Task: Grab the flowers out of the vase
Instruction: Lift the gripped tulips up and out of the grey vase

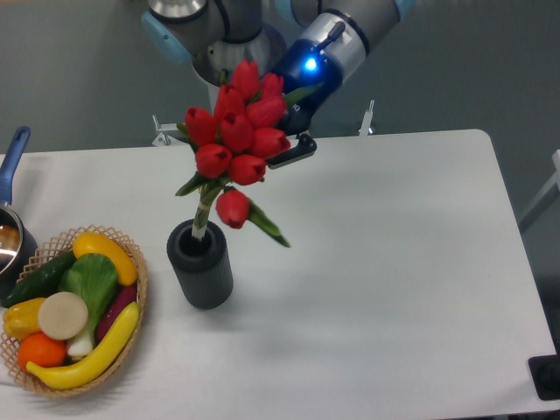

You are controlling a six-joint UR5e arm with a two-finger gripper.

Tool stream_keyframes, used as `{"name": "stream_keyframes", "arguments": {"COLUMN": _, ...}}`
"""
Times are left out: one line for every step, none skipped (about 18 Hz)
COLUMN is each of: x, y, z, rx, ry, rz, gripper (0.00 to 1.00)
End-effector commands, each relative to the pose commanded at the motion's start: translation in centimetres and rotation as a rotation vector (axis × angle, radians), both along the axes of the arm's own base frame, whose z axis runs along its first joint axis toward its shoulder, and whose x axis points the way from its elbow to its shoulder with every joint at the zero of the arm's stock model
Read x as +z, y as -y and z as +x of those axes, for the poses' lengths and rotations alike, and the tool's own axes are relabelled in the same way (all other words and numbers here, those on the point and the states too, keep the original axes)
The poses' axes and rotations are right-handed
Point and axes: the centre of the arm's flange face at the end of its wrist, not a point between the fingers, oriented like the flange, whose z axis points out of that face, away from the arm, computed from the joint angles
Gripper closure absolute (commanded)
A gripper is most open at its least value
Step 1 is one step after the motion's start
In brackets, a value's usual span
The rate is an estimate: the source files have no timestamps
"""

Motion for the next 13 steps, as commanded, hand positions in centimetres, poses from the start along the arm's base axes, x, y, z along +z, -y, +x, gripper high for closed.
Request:
{"name": "stream_keyframes", "arguments": {"x": -0.1, "y": 0.2, "z": -0.4, "rx": 0.006, "ry": -0.005, "rz": -0.001, "gripper": 0.67}}
{"name": "stream_keyframes", "arguments": {"x": 0.0, "y": 0.3, "z": -0.7, "rx": 0.010, "ry": -0.014, "rz": 0.001, "gripper": 0.67}}
{"name": "stream_keyframes", "arguments": {"x": 0.3, "y": 0.7, "z": -1.4, "rx": 0.021, "ry": -0.030, "rz": 0.005, "gripper": 0.67}}
{"name": "stream_keyframes", "arguments": {"x": 0.1, "y": 1.0, "z": -2.1, "rx": 0.030, "ry": -0.048, "rz": 0.008, "gripper": 0.67}}
{"name": "stream_keyframes", "arguments": {"x": -0.7, "y": 1.1, "z": -3.1, "rx": 0.034, "ry": -0.059, "rz": 0.007, "gripper": 0.67}}
{"name": "stream_keyframes", "arguments": {"x": -1.5, "y": 1.0, "z": -3.9, "rx": 0.029, "ry": -0.080, "rz": 0.010, "gripper": 0.67}}
{"name": "stream_keyframes", "arguments": {"x": -1.8, "y": 1.0, "z": -4.4, "rx": 0.026, "ry": -0.110, "rz": 0.013, "gripper": 0.67}}
{"name": "stream_keyframes", "arguments": {"x": -2.2, "y": 0.9, "z": -5.0, "rx": 0.023, "ry": -0.133, "rz": 0.013, "gripper": 0.67}}
{"name": "stream_keyframes", "arguments": {"x": -2.9, "y": 0.8, "z": -6.0, "rx": 0.024, "ry": -0.144, "rz": 0.009, "gripper": 0.67}}
{"name": "stream_keyframes", "arguments": {"x": -3.4, "y": 1.1, "z": -7.1, "rx": 0.035, "ry": -0.157, "rz": 0.002, "gripper": 0.67}}
{"name": "stream_keyframes", "arguments": {"x": -4.2, "y": 1.2, "z": -8.4, "rx": 0.041, "ry": -0.171, "rz": -0.005, "gripper": 0.67}}
{"name": "stream_keyframes", "arguments": {"x": -4.6, "y": 1.1, "z": -8.8, "rx": 0.040, "ry": -0.173, "rz": -0.006, "gripper": 0.67}}
{"name": "stream_keyframes", "arguments": {"x": -4.5, "y": 1.1, "z": -8.8, "rx": 0.040, "ry": -0.173, "rz": -0.006, "gripper": 0.67}}
